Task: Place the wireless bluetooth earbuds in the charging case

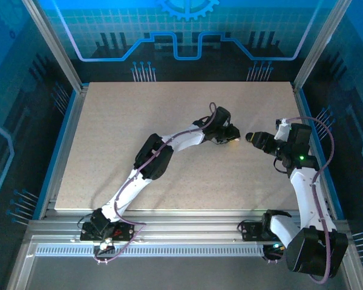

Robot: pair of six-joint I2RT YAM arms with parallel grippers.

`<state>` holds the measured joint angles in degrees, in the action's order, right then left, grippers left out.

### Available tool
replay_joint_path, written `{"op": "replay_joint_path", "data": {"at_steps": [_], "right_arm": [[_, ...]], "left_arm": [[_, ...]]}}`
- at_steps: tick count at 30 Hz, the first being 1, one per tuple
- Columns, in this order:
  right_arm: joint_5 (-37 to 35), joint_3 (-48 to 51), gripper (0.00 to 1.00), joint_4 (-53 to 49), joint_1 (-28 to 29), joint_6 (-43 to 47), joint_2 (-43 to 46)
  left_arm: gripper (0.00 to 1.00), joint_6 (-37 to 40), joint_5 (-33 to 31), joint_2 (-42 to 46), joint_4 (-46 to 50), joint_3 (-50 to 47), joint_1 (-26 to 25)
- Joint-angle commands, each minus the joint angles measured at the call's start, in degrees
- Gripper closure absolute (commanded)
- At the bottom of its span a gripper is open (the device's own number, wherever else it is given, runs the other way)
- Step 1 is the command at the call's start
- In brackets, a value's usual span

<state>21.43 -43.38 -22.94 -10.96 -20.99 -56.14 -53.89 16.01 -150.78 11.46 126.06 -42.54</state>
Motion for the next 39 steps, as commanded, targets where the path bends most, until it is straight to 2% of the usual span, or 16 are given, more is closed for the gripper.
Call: {"op": "replay_joint_path", "data": {"at_steps": [1,6,14,24,31,33,34,35,36,39], "right_arm": [[0.45,-0.42,0.42,-1.31,-1.06,0.99,1.12],[0.63,-0.57,0.42,-1.41,-1.10,0.76,1.21],[0.45,-0.83,0.41,-1.67,-1.14,0.43,2.00],[0.25,-0.27,0.40,0.45,-1.12,-0.66,1.91],[-0.42,3.61,0.33,9.58,-1.16,0.33,0.63],[-0.85,5.41,0.25,14.56,-1.00,0.87,-0.59],[-1.37,6.35,0.17,17.32,-0.99,1.36,-1.46],[-2.06,6.99,0.03,19.42,-0.90,1.90,-2.28],[-2.92,7.67,0.00,21.95,-0.70,2.94,-3.27],[-6.62,9.90,0.00,29.84,0.63,6.89,-6.42]], "left_arm": [[0.77,-0.34,1.30,-2.01,4.72,2.47,-0.13],[0.65,0.40,0.78,-1.64,7.34,2.65,0.17],[0.53,4.21,-1.72,0.99,12.61,2.31,0.58],[0.38,12.87,-8.92,11.09,18.99,-5.03,1.90],[0.30,21.17,-19.84,27.55,18.37,-20.12,3.97],[0.24,24.00,-24.22,34.14,16.91,-26.32,5.19],[0.18,25.73,-26.92,37.92,15.63,-30.35,5.89],[0.04,27.25,-29.42,41.46,14.40,-33.72,6.60],[0.01,28.74,-32.57,45.49,13.15,-38.00,7.55],[0.01,33.01,-40.59,56.96,8.22,-50.15,10.96]]}}
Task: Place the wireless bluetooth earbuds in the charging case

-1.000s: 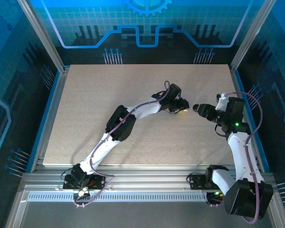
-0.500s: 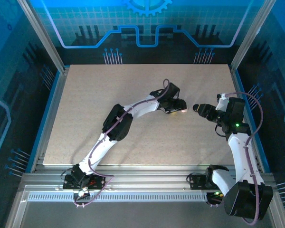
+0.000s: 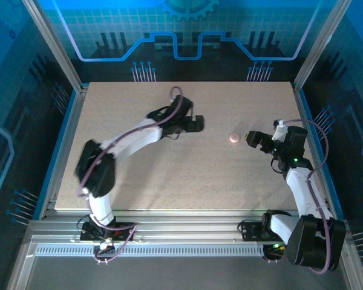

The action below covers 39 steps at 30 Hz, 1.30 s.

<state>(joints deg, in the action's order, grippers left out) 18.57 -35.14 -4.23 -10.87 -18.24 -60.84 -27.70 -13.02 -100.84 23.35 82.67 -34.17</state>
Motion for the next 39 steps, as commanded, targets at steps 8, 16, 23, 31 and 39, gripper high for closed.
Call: {"op": "replay_joint_path", "data": {"at_steps": [8,16,23,31,39], "right_arm": [[-11.36,8.00,0.00,30.73,4.61,13.77,-12.31],[-13.57,8.92,0.00,35.50,7.36,16.44,-16.29],[-19.84,10.35,0.00,45.04,14.75,20.58,-22.05],[-18.36,10.17,0.00,46.99,13.26,18.93,-25.38],[-18.30,10.13,0.00,46.94,13.16,18.91,-25.42]], "left_arm": [[0.01,17.41,-30.45,35.22,-28.84,-43.12,11.56],[0.01,26.87,-27.51,40.27,-62.27,-70.02,19.60],[0.01,31.88,-17.92,17.50,-95.98,-72.02,23.30],[0.01,31.12,-8.27,9.69,-92.55,-66.95,27.28],[0.01,25.33,-2.37,12.09,-78.17,-62.00,32.59]]}}
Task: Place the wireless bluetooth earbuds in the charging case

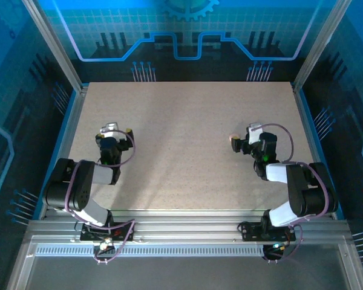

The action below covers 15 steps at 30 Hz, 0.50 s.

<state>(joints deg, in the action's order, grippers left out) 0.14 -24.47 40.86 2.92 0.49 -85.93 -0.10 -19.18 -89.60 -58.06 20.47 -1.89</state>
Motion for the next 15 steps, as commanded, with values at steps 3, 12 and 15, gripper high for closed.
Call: {"op": "replay_joint_path", "data": {"at_steps": [3,12,15], "right_arm": [[0.21,-0.56,0.00,1.85,-0.63,0.12,-0.31],[0.30,-0.49,0.00,1.85,-0.72,0.12,-0.34],[0.41,-0.53,0.00,1.85,-0.72,0.12,-0.29]], "left_arm": [[0.01,-2.05,3.92,0.79,2.82,0.10,0.31],[0.01,-1.74,4.24,0.83,3.19,0.36,0.22],[0.01,-1.74,4.24,0.83,3.16,0.38,0.22]]}}
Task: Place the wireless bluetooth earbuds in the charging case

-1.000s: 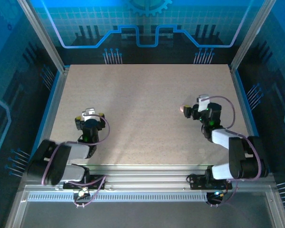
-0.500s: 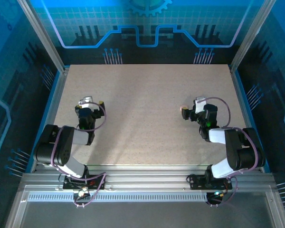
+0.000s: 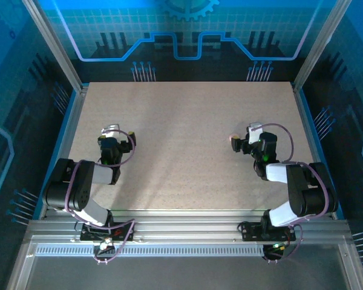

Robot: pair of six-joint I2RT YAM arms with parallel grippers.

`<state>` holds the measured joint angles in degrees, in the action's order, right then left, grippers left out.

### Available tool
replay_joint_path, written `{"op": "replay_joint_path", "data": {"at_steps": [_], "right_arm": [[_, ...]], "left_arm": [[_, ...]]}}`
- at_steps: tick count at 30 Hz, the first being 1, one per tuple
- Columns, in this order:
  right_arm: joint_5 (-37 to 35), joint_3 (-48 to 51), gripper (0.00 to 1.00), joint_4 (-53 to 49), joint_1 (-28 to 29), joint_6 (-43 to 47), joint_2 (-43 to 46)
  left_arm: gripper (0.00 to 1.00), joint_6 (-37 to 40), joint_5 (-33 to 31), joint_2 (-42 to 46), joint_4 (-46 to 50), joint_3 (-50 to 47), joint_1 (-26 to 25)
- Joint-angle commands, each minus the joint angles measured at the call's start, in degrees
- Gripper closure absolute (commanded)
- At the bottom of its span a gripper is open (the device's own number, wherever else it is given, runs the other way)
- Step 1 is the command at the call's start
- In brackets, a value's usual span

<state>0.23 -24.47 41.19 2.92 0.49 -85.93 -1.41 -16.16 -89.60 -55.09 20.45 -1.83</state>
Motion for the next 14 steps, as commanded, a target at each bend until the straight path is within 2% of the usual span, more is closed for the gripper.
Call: {"op": "replay_joint_path", "data": {"at_steps": [1,14], "right_arm": [[0.33,-0.49,0.00,1.53,-0.71,0.12,-0.31],[0.33,-0.49,0.00,1.53,-0.70,0.08,-0.29]], "left_arm": [[0.01,-0.43,1.22,0.82,0.20,0.38,0.15],[0.01,-0.23,1.36,0.76,0.15,0.38,0.07]]}}
